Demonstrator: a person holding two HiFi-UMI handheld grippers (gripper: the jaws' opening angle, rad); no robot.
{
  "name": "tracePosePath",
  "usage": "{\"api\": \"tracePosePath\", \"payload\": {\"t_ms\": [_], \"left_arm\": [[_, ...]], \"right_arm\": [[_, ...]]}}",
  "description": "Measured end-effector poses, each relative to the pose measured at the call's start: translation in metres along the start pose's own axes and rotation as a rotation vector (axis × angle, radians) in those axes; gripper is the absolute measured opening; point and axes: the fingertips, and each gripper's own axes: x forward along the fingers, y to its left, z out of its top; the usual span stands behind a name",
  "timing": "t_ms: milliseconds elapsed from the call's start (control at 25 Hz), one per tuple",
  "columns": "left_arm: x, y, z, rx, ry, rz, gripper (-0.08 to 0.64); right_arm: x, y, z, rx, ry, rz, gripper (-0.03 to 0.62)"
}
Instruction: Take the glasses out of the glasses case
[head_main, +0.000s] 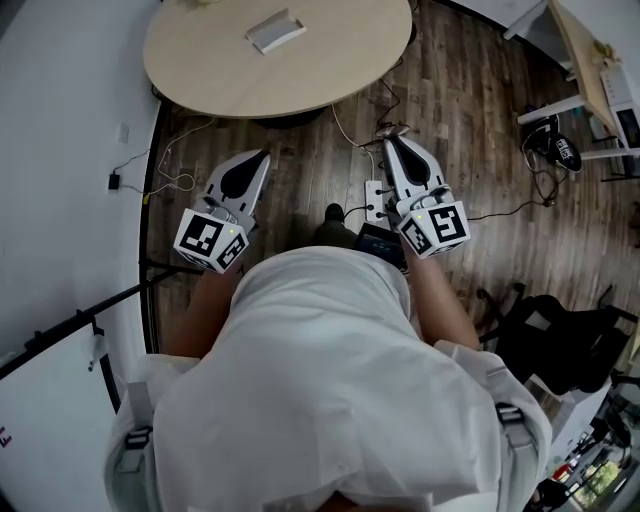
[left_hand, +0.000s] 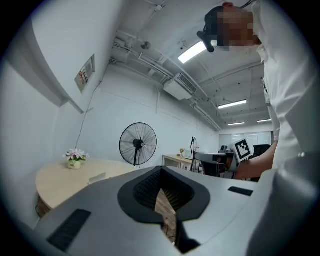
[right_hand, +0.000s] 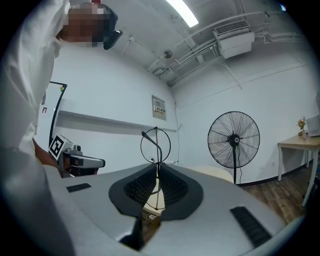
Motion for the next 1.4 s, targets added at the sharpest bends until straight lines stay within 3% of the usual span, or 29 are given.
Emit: {"api": "tracePosePath", "payload": {"t_ms": [200, 480, 880, 960, 1120, 1280, 1400], "left_arm": [[-0.048, -0.004, -0.017, -0.026, -0.011, -0.007, 0.014], [-0.077, -0.016, -0.057, -0.094, 0.017, -0.023, 0.014], [-0.071, -0.041, -0.039, -0.067, 0.010, 0.010, 0.014], [-0.057, -0.056, -0.042, -0.074, 0.030, -0.007, 0.014], [-0.028, -0.097, -0.027, -0.168, 0.036, -0.094, 0.014], [-0.009, -0.114, -0.028, -0.087, 0.057, -0.113, 0.014], [0.000, -0.122, -0.026, -0.075, 0.052, -0.104, 0.014]], "right_arm": [[-0.016, 0.046, -0.013, -0.011, 0.027, -0.023, 0.034], [-0.048, 0.070, -0.028, -0.022, 0.087, -0.042, 0.034], [-0.061, 0.064, -0.010, -0.066, 0.056, 0.069, 0.033], [-0.073, 0.054, -0.006, -0.073, 0.050, 0.076, 0.033], [-0.102, 0.023, -0.015, -0.036, 0.068, 0.049, 0.033], [-0.116, 0.003, -0.019, -0.022, 0.061, 0.029, 0.033], [-0.123, -0.007, -0.017, -0.017, 0.048, 0.025, 0.033]]}}
